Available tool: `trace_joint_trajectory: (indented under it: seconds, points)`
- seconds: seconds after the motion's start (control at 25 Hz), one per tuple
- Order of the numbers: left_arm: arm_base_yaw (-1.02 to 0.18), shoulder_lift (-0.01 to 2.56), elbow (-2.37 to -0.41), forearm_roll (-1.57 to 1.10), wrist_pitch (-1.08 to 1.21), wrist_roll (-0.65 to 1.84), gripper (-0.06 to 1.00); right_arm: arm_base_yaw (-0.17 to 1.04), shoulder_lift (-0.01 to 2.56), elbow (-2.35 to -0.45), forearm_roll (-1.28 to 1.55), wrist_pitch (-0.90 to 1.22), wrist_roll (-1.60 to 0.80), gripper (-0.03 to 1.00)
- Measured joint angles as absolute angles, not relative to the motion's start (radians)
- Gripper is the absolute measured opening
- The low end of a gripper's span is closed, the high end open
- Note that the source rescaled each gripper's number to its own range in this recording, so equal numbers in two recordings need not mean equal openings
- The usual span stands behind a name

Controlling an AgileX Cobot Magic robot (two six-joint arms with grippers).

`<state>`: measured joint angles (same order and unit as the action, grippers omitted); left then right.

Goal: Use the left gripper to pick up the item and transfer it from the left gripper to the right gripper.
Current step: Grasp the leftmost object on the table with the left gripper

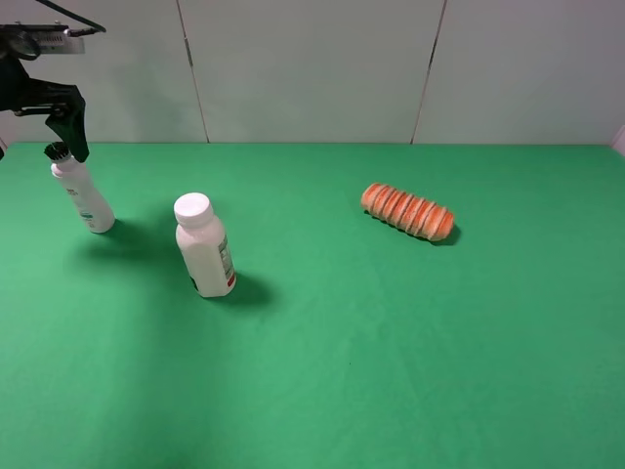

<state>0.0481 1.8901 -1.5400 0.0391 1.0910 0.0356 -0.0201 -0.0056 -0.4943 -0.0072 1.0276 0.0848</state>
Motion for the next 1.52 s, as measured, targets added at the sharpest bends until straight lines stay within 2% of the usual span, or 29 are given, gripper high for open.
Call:
trace_joint_trajectory:
  seconds: [0.88, 1.0, 1.08, 1.2, 1.52]
  points:
    - [0.027, 2.029, -1.519, 0.046, 0.999, 0.088, 1.0, -0.02, -0.006, -0.494, -0.007, 1.028, 0.085, 1.0]
    - [0.027, 2.029, -1.511, 0.045, 0.991, 0.089, 0.95, -0.02, -0.006, -0.494, -0.007, 1.028, 0.085, 1.0]
    - [0.027, 2.029, -1.511, 0.045, 0.981, 0.094, 0.88, -0.02, -0.006, -0.494, -0.007, 1.028, 0.085, 1.0]
    - [0.027, 2.029, -1.511, 0.045, 0.969, 0.096, 0.68, -0.02, -0.006, -0.494, -0.007, 1.028, 0.085, 1.0]
    - [0.027, 2.029, -1.511, 0.045, 0.945, 0.096, 0.02, -0.02, -0.006, -0.494, -0.006, 1.028, 0.085, 1.0]
